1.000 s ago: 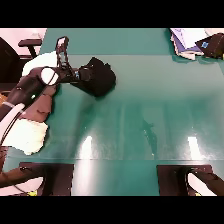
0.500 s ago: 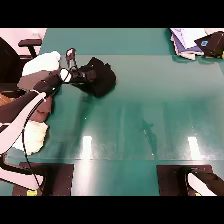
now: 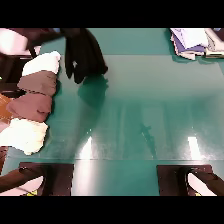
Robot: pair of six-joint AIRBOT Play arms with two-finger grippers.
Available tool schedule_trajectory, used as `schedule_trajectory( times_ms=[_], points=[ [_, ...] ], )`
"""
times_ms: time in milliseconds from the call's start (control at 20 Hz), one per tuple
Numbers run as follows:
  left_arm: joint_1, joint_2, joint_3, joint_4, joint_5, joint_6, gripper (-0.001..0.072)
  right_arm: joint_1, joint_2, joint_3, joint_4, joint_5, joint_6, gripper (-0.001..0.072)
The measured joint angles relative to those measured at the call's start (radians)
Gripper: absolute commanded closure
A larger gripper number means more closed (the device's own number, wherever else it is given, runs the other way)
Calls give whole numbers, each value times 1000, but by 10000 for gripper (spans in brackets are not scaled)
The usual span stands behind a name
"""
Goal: Fold the shirts.
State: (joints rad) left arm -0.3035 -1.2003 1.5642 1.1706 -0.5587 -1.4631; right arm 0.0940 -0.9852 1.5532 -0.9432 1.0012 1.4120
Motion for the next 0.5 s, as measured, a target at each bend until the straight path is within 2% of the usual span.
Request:
schedule_trajectory(
  times_ms=[150,300,350,400,500],
  points=[
    [-71,101,23,15,-125,56,684,0,0,86,-1,21,0,693],
    [-187,104,16,26,-258,82,661,0,0,138,0,59,0,693],
    [-225,89,6,28,-288,88,343,0,0,148,0,76,0,693],
    [-265,68,-9,26,-304,90,65,0,0,155,0,93,0,693],
    [-326,19,-34,25,-331,92,64,0,0,164,0,129,0,693]
  ],
)
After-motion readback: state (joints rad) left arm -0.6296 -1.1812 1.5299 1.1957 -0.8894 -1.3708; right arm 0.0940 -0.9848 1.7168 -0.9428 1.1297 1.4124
